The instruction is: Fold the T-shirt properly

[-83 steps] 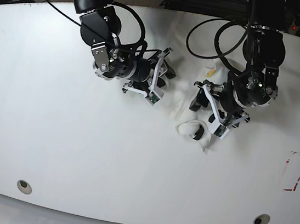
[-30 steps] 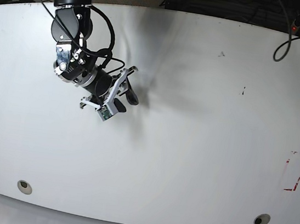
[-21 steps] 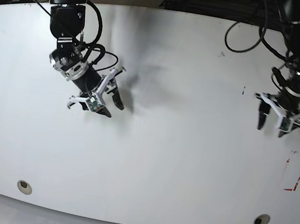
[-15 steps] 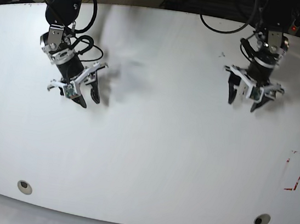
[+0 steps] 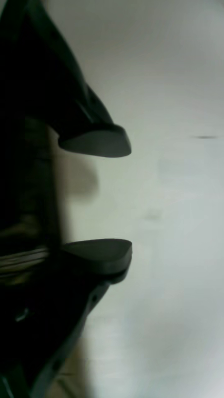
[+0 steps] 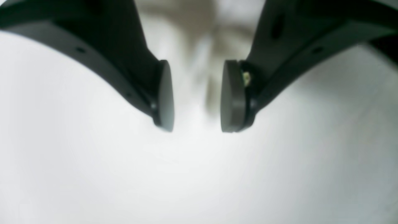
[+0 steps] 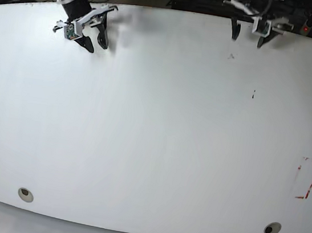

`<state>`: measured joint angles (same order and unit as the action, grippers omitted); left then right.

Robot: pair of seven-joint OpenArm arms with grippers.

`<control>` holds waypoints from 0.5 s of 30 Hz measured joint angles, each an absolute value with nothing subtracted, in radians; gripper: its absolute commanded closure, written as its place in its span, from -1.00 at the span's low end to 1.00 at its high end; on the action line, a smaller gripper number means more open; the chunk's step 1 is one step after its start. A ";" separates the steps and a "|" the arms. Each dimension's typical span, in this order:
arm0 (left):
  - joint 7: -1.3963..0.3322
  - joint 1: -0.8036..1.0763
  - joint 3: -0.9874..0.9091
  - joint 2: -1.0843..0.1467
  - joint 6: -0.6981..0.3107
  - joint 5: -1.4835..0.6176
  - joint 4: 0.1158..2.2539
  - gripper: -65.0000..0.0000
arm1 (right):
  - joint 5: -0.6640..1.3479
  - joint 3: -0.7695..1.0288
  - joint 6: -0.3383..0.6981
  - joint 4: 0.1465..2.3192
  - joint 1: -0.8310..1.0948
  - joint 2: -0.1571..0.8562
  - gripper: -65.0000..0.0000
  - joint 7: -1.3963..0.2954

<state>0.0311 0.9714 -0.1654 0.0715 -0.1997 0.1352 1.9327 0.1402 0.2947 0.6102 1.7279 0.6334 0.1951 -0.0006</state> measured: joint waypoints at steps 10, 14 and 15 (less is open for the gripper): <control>0.038 1.184 -0.169 0.061 -0.198 0.066 1.935 -0.18 | 0.261 0.361 0.601 1.784 0.949 0.119 0.31 0.007; 0.033 1.250 -0.169 0.060 -0.194 0.062 1.915 -0.18 | 0.264 0.359 0.612 1.807 1.069 0.106 0.31 0.014; 0.039 1.259 -0.169 0.060 -0.194 0.057 1.900 -0.18 | 0.262 0.358 0.611 1.805 1.096 0.105 0.31 0.013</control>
